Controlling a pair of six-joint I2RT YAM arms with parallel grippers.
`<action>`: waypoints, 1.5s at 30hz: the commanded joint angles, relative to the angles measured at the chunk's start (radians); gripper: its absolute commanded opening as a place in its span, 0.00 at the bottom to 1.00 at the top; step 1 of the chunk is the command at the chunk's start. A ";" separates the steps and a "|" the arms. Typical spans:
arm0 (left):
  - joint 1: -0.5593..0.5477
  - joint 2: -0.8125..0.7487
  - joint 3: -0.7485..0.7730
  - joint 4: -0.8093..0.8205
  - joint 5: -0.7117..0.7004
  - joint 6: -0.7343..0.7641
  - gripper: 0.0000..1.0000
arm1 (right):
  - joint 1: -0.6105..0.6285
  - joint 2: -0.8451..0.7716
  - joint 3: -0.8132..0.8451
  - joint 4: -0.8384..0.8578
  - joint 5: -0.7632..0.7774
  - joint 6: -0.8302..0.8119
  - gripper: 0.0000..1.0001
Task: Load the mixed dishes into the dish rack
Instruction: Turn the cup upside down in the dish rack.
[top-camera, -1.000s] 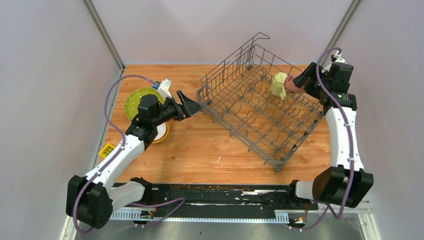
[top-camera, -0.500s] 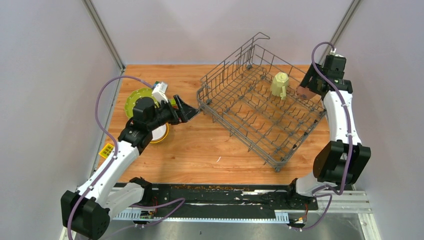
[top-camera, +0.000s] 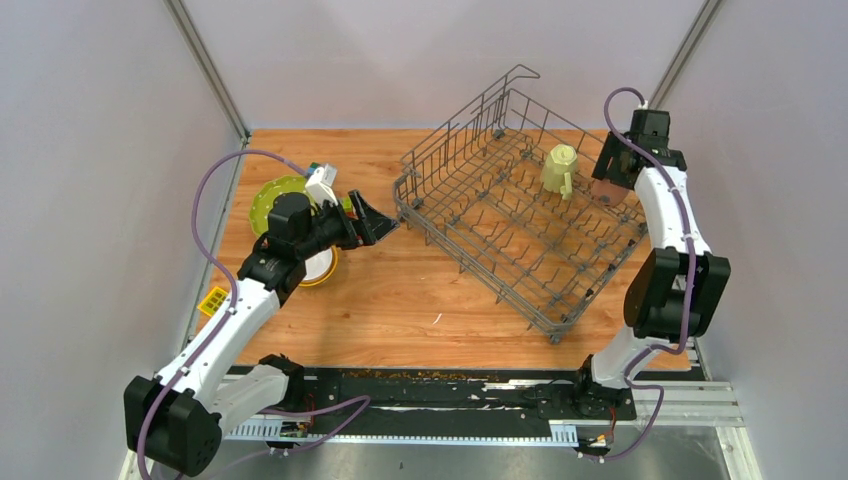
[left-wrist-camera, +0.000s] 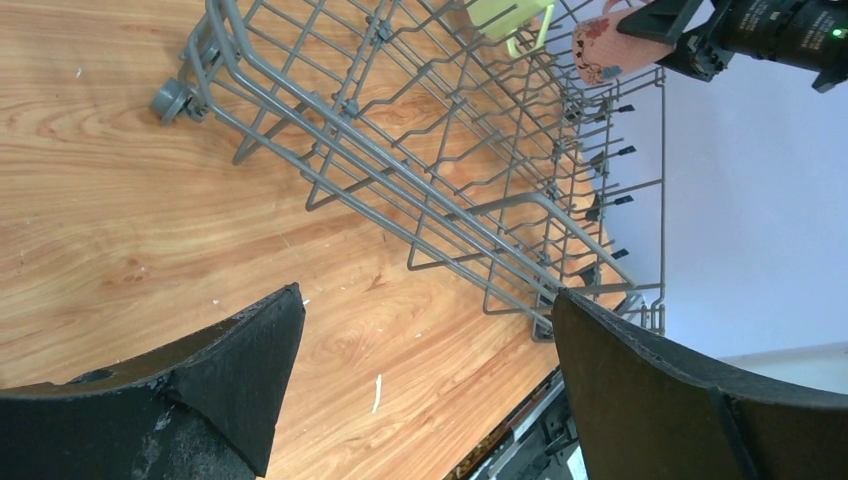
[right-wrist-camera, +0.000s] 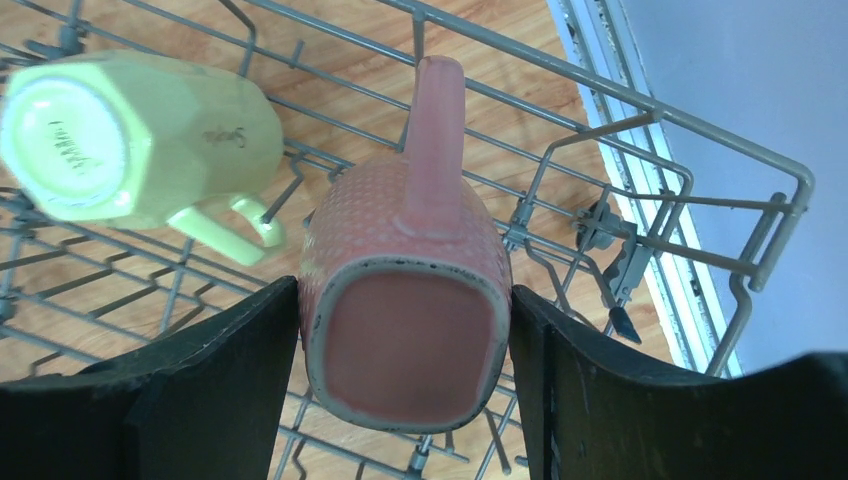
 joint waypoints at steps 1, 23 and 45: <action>0.012 -0.006 0.043 -0.007 0.002 0.033 1.00 | 0.007 0.033 0.064 0.112 0.033 -0.064 0.09; 0.020 -0.025 0.037 -0.034 -0.021 0.037 1.00 | 0.010 0.133 -0.022 0.243 0.098 -0.069 0.31; 0.020 -0.038 0.030 -0.037 -0.009 0.028 1.00 | 0.008 0.158 0.027 0.172 0.173 -0.038 0.86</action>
